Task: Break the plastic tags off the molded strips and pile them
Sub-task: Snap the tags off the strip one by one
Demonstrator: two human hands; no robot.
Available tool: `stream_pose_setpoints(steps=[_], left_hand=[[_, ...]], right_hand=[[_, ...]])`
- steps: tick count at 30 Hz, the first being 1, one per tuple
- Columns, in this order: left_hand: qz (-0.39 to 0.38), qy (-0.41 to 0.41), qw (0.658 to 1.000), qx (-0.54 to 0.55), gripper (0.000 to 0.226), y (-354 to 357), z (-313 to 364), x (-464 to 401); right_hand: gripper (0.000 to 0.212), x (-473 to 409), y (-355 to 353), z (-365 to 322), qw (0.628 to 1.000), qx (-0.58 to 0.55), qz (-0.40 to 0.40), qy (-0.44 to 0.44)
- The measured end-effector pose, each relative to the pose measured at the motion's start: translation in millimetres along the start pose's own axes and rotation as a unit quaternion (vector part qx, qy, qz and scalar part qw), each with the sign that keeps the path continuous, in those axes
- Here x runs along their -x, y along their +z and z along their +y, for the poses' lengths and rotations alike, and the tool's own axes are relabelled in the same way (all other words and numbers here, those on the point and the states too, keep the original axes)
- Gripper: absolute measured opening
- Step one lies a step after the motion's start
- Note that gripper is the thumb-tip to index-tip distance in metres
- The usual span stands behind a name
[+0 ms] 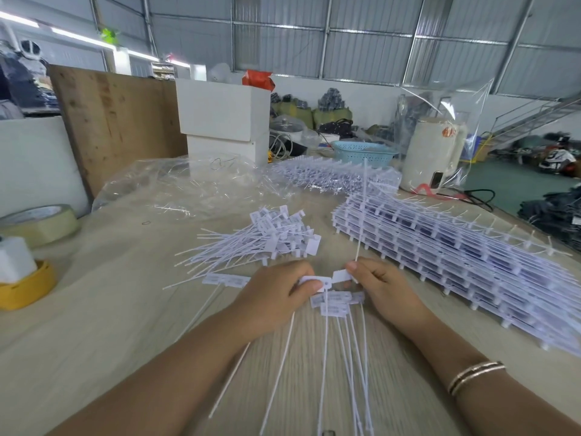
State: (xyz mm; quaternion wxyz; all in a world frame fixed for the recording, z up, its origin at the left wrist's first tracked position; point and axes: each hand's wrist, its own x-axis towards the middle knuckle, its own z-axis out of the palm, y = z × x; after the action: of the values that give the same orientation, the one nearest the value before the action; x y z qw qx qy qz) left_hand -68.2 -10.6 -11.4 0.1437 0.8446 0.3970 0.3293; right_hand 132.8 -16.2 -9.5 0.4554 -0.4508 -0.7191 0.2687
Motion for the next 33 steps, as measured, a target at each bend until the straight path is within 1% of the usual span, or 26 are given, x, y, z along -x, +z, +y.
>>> stream_pose_setpoints(steps=[2, 4, 5, 6, 7, 9, 11, 14, 17, 20, 22, 23, 25, 26, 27, 28, 30, 31, 33], left_hand=[[0.008, 0.012, 1.0, 0.006, 0.022, -1.1, 1.2, -0.4], [0.006, 0.025, 1.0, 0.001, 0.023, -2.0, 0.7, 1.3], [0.003, 0.023, 1.0, 0.004, 0.024, -2.6, -0.2, 2.3], [0.002, 0.017, 1.0, 0.012, 0.025, -3.6, -1.8, 3.0], [0.006, 0.008, 1.0, 0.017, 0.025, -4.6, -3.6, 3.2], [0.021, -0.015, 1.0, 0.016, 0.02, -6.4, -5.9, 3.3], [0.021, -0.039, 0.999, 0.027, 0.017, -7.0, -5.9, 3.2], [0.001, -0.067, 0.996, 0.054, 0.021, -6.4, -3.8, 4.3], [-0.002, -0.072, 0.997, 0.042, 0.022, -5.6, -3.5, 4.6], [-0.002, -0.063, 0.998, 0.01, 0.023, -3.3, -3.7, 4.9], [0.002, -0.065, 0.998, 0.0, 0.027, -2.5, -3.0, 5.0], [0.003, -0.068, 0.998, 0.0, 0.03, -2.3, -2.5, 5.2], [0.003, -0.065, 0.998, -0.002, 0.033, -1.0, -1.5, 5.8], [0.003, -0.059, 0.998, -0.007, 0.033, 0.0, -0.9, 5.9], [0.006, -0.052, 0.999, -0.013, 0.032, 0.9, 0.1, 5.9], [0.01, -0.044, 0.999, -0.017, 0.031, 1.8, 0.8, 6.0], [0.018, -0.027, 0.999, -0.01, 0.03, 3.4, 2.6, 5.5], [0.019, -0.023, 1.0, 0.003, 0.03, 4.1, 3.5, 5.0], [0.015, -0.028, 0.999, 0.035, 0.03, 4.2, 5.1, 4.3]], right_hand=[[0.041, 1.5, -2.8, -1.4, 0.999, -0.024, 0.015, 0.018], [0.048, 2.6, -10.1, -0.1, 0.996, -0.045, 0.06, 0.039], [0.052, 3.4, -13.7, 0.3, 0.995, -0.047, 0.069, 0.045], [0.052, 4.0, -15.9, 1.2, 0.996, -0.041, 0.061, 0.046], [0.045, 4.6, -15.9, 0.0, 0.997, -0.033, 0.046, 0.048], [0.02, 4.3, -11.7, -1.4, 0.998, -0.037, 0.01, 0.048], [0.024, 4.3, -8.9, -2.4, 0.998, -0.045, -0.023, 0.042], [0.026, 5.3, -9.1, -4.2, 0.998, -0.026, -0.052, 0.009], [0.04, 4.5, -9.1, -4.5, 0.996, -0.002, -0.086, -0.007], [0.044, 1.7, -7.2, -0.7, 0.991, 0.052, -0.124, -0.007], [0.044, 1.8, -5.9, -0.1, 0.991, 0.055, -0.126, 0.001], [0.045, 2.1, -5.8, -0.8, 0.993, 0.043, -0.108, 0.0], [0.042, 2.9, -6.2, -1.7, 0.998, 0.034, -0.05, -0.029], [0.039, 3.3, -6.0, -2.4, 0.997, 0.052, -0.032, -0.055], [0.035, 4.3, -5.1, -3.0, 0.992, 0.083, -0.03, -0.09], [0.033, 5.1, -3.2, -2.4, 0.984, 0.121, -0.042, -0.128], [0.041, 5.8, 2.5, -0.6, 0.957, 0.211, -0.082, -0.18], [0.043, 5.6, 5.0, -0.2, 0.94, 0.261, -0.089, -0.199], [0.038, 4.4, 7.2, 0.1, 0.909, 0.331, -0.05, -0.248]])
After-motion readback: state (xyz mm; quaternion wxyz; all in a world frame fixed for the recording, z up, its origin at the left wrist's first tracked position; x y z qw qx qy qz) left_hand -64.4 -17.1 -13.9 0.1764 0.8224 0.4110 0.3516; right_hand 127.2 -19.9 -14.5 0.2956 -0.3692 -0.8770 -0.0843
